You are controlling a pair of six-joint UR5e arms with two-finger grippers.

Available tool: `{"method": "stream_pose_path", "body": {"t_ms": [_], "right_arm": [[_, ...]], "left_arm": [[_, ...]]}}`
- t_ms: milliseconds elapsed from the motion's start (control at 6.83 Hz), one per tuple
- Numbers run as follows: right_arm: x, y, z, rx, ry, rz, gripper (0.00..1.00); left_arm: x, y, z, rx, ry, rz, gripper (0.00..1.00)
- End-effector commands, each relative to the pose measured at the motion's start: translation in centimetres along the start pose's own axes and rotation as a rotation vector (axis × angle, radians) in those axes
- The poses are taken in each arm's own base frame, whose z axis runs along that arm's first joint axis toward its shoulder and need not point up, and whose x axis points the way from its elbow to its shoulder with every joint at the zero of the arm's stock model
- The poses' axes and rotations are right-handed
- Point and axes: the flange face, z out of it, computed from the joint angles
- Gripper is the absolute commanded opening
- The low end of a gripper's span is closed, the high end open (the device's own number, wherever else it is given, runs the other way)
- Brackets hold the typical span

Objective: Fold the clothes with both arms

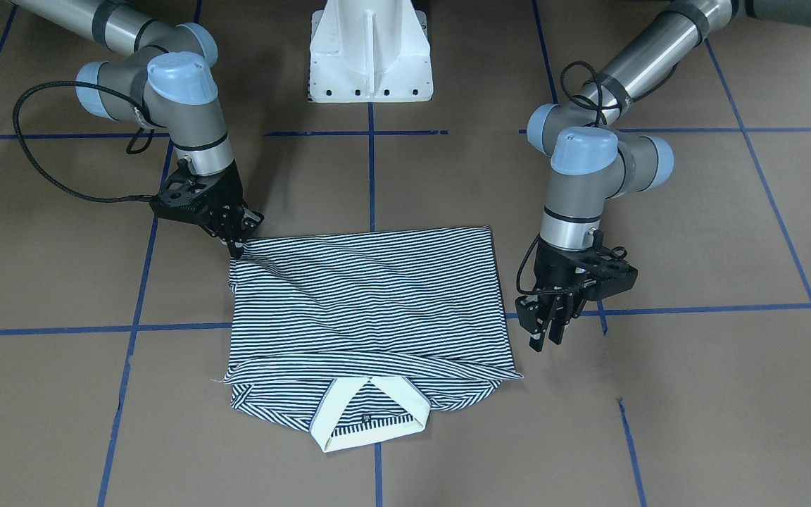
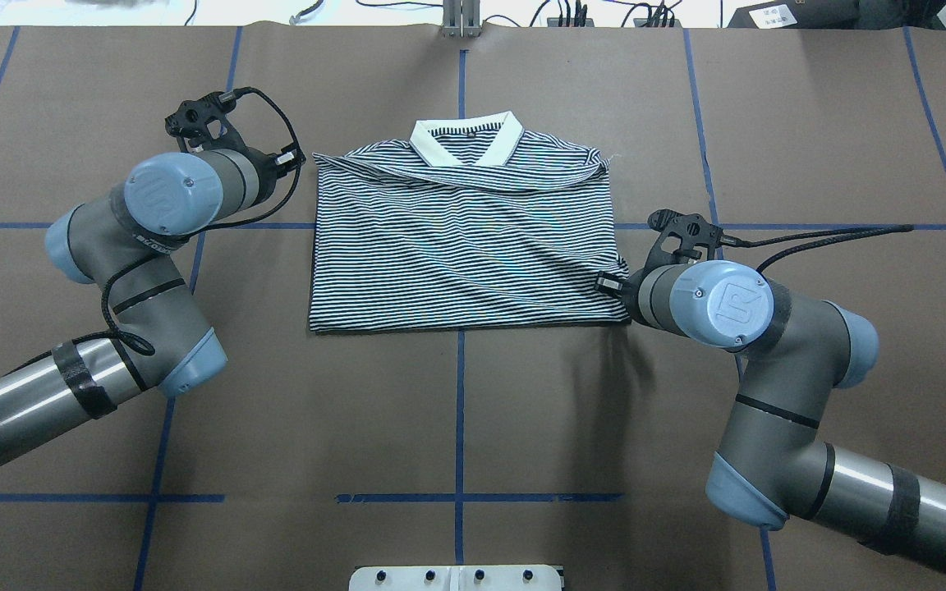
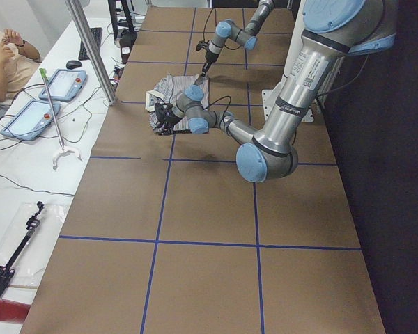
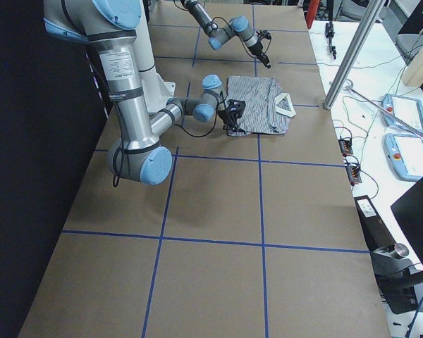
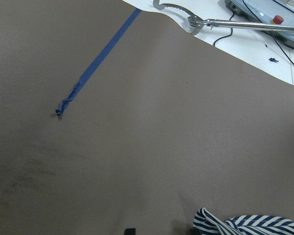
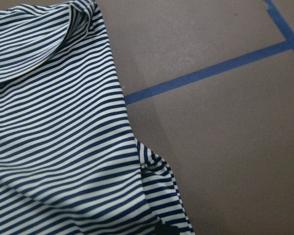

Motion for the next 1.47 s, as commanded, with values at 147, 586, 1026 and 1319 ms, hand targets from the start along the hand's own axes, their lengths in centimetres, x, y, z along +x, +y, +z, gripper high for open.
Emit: {"method": "stream_pose_path", "body": {"t_ms": [147,586,1026,1319], "right_arm": [[1.5,0.5,-2.9,-0.031,-0.031,0.008,0.00],[5.9,4.0,-10.5,-0.198,-0.088,-0.009,0.00],[9.1,16.0,-19.0,-0.467,-0.073,0.046,0.00],[11.1,23.7,-23.7,-0.658,-0.027,-0.008,0.00]], "left_arm": [[0.2,0.0,-0.1,-0.002,0.005,-0.001,0.48],[0.4,0.0,-0.3,0.000,0.008,-0.032,0.49],[1.3,1.7,-1.0,-0.023,0.029,-0.039,0.49],[3.9,2.6,-4.7,-0.056,0.111,-0.041,0.49]]}}
